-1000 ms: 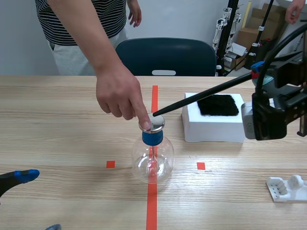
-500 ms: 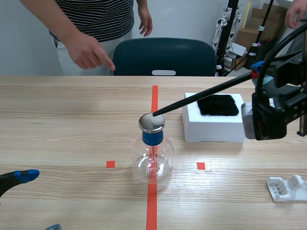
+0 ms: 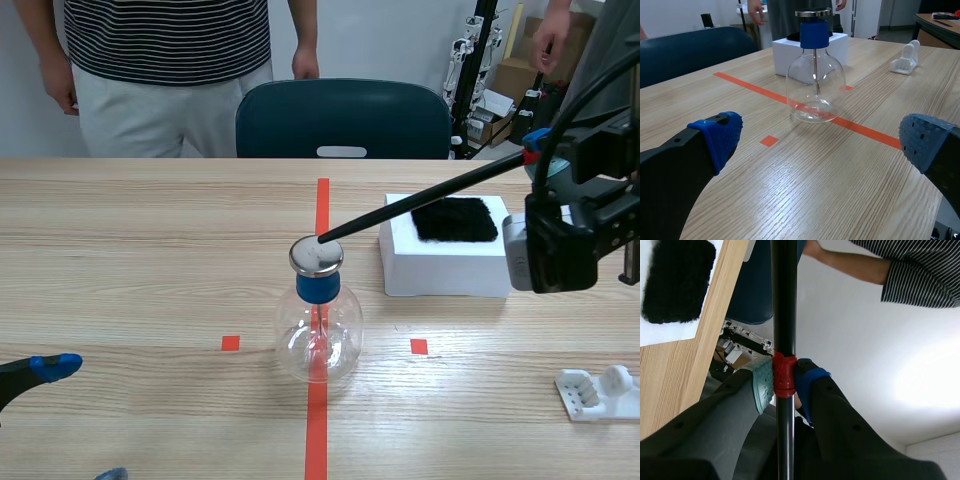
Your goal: Do the electroscope experiment. hold the rod still at the electroscope
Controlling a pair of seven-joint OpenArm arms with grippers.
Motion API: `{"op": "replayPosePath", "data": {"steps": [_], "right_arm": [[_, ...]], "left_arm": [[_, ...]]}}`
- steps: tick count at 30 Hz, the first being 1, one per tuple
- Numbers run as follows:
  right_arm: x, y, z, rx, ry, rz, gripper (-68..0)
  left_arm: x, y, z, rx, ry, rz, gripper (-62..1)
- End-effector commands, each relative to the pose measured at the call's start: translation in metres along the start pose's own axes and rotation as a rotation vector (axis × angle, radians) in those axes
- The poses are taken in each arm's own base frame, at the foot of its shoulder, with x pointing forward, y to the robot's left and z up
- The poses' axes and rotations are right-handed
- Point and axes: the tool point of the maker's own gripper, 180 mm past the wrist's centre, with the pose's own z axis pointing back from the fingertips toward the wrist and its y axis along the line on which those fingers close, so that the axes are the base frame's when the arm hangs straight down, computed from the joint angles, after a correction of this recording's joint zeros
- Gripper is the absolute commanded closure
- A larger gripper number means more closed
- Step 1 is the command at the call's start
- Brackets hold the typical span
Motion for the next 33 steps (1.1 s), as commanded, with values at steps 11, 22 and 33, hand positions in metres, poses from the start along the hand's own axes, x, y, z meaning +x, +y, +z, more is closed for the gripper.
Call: {"op": "replayPosePath", "data": {"steps": [11, 22, 33], "right_arm": [[-0.0072, -0.0126, -0.0008, -0.036, 0.014, 0.03, -0.2], [-0.0066, -0.0126, -0.0008, -0.036, 0.011, 0.03, -0.2], [-0.0048, -0.0138, -0.0007, -0.042, 0.001, -0.021, -0.2]], "left_arm": [[0.0131, 0.0043, 0.0005, 0.011, -0.058, -0.012, -62.3], [0.0131, 0.0043, 0.0005, 0.011, -0.058, -0.012, -62.3], [0.0131, 0.0043, 0.0005, 0.011, -0.058, -0.012, -62.3]]}}
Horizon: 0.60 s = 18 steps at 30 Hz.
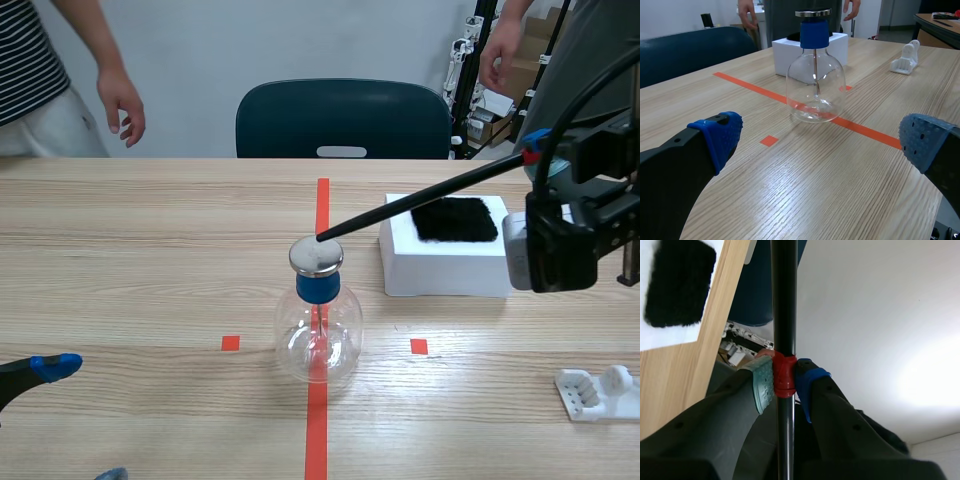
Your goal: Do the electroscope experiment. hold the rod still at the electroscope
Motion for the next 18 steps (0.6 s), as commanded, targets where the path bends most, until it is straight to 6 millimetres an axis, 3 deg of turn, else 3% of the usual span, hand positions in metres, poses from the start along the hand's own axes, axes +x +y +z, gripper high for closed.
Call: {"op": "replayPosePath", "data": {"steps": [1, 10, 18], "right_arm": [[-0.004, -0.013, 0.0, -0.038, 0.004, 0.012, -0.2], [0.005, -0.026, 0.02, -0.068, 0.023, -0.054, -0.2], [0.009, -0.012, 0.027, -0.027, 0.034, -0.054, -0.2]], "left_arm": [[0.013, 0.004, 0.0, 0.011, -0.058, -0.012, -62.3], [0.013, 0.004, 0.0, 0.011, -0.058, -0.012, -62.3], [0.013, 0.004, 0.0, 0.011, -0.058, -0.012, -62.3]]}}
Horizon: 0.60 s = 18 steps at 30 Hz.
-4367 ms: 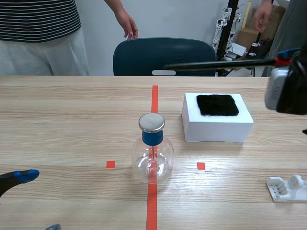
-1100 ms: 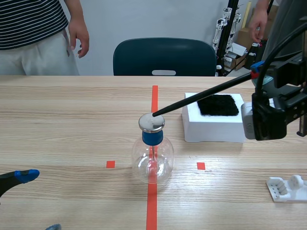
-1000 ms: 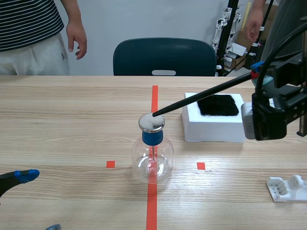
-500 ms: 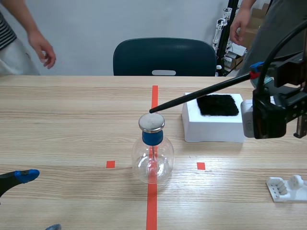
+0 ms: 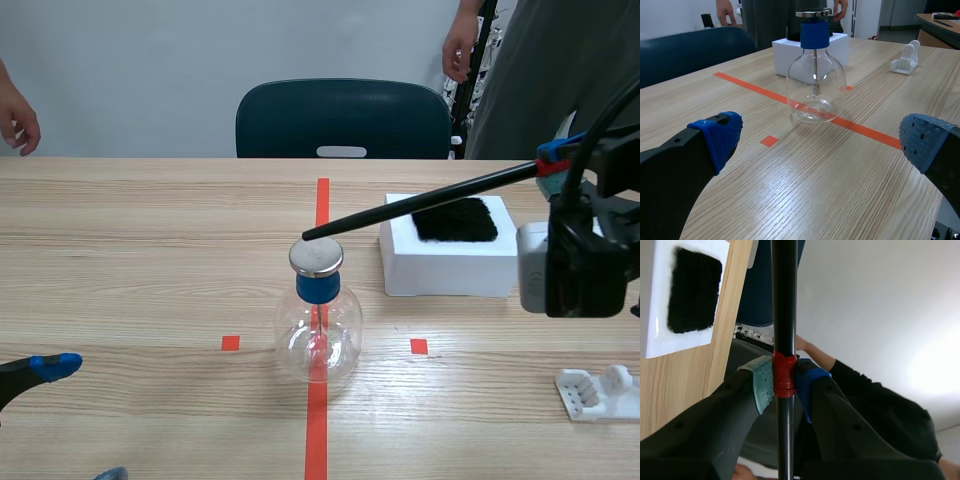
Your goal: Do the electroscope experiment. hold the rod still at the electroscope
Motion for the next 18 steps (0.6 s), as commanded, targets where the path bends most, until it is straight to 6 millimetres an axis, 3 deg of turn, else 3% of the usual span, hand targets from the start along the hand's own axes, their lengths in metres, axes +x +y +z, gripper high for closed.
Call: {"op": "replayPosePath", "data": {"steps": [1, 9, 18], "right_arm": [[-0.004, -0.007, 0.0, -0.025, 0.016, 0.016, -0.2], [0.004, 0.005, 0.009, -0.001, 0.02, -0.065, -0.2], [0.023, -0.008, 0.041, -0.028, 0.039, -0.3, -0.2]], "left_arm": [[0.013, 0.004, 0.0, 0.011, -0.058, -0.012, -62.3], [0.013, 0.004, 0.0, 0.011, -0.058, -0.012, -62.3], [0.013, 0.004, 0.0, 0.011, -0.058, -0.012, -62.3]]}}
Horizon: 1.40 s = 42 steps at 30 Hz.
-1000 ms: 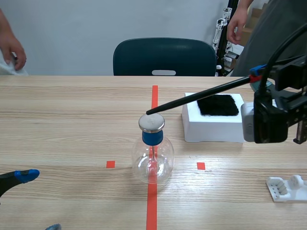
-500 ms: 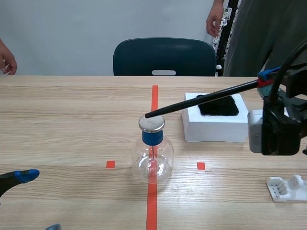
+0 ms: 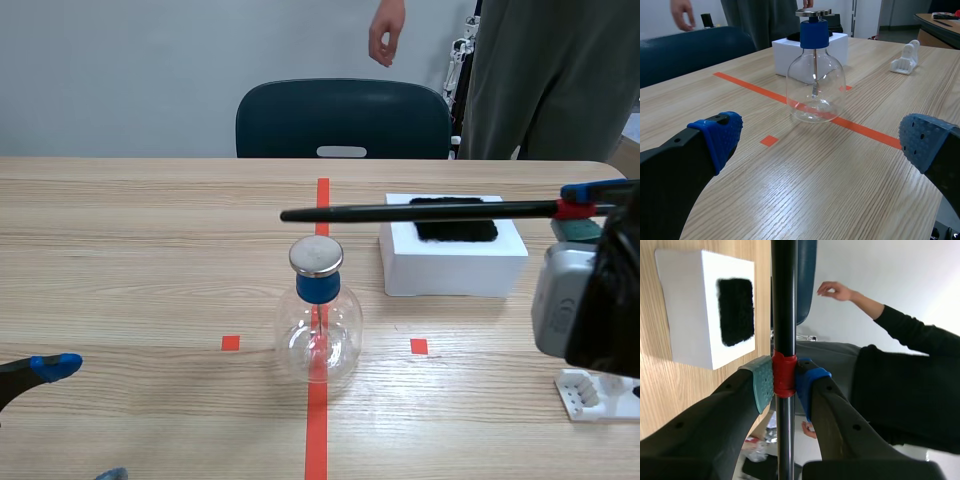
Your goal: Do the electroscope experiment. hold the rod still at the electroscope
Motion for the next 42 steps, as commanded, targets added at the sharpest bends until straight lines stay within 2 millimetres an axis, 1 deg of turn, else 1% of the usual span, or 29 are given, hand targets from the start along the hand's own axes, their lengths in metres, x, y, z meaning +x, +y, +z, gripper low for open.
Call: {"op": "replayPosePath", "data": {"steps": [1, 5, 11, 15, 18, 22, 28, 33, 42], "right_arm": [[0.004, -0.012, 0.006, -0.037, 0.002, -0.027, -0.2], [0.008, -0.007, 0.021, -0.014, 0.033, -0.114, -0.2], [0.015, 0.018, 0.039, 0.063, 0.062, -0.239, -0.2], [0.024, 0.028, 0.048, 0.092, 0.047, -0.298, -0.2], [0.03, 0.028, 0.053, 0.078, 0.032, -0.322, -0.2], [0.033, 0.021, 0.057, 0.025, 0.027, -0.337, -0.2], [0.04, 0.018, 0.059, 0.006, -0.008, -0.388, -0.2], [0.049, 0.02, 0.063, 0.02, -0.048, -0.403, -0.2], [0.052, 0.02, 0.064, 0.025, -0.062, -0.398, -0.2]], "left_arm": [[0.013, 0.004, 0.0, 0.011, -0.058, -0.012, -62.3], [0.013, 0.004, 0.0, 0.011, -0.058, -0.012, -62.3], [0.013, 0.004, 0.0, 0.011, -0.058, -0.012, -62.3], [0.013, 0.004, 0.0, 0.011, -0.058, -0.012, -62.3], [0.013, 0.004, 0.0, 0.011, -0.058, -0.012, -62.3], [0.013, 0.004, 0.0, 0.011, -0.058, -0.012, -62.3], [0.013, 0.004, 0.0, 0.011, -0.058, -0.012, -62.3], [0.013, 0.004, 0.0, 0.011, -0.058, -0.012, -62.3], [0.013, 0.004, 0.0, 0.011, -0.058, -0.012, -62.3]]}}
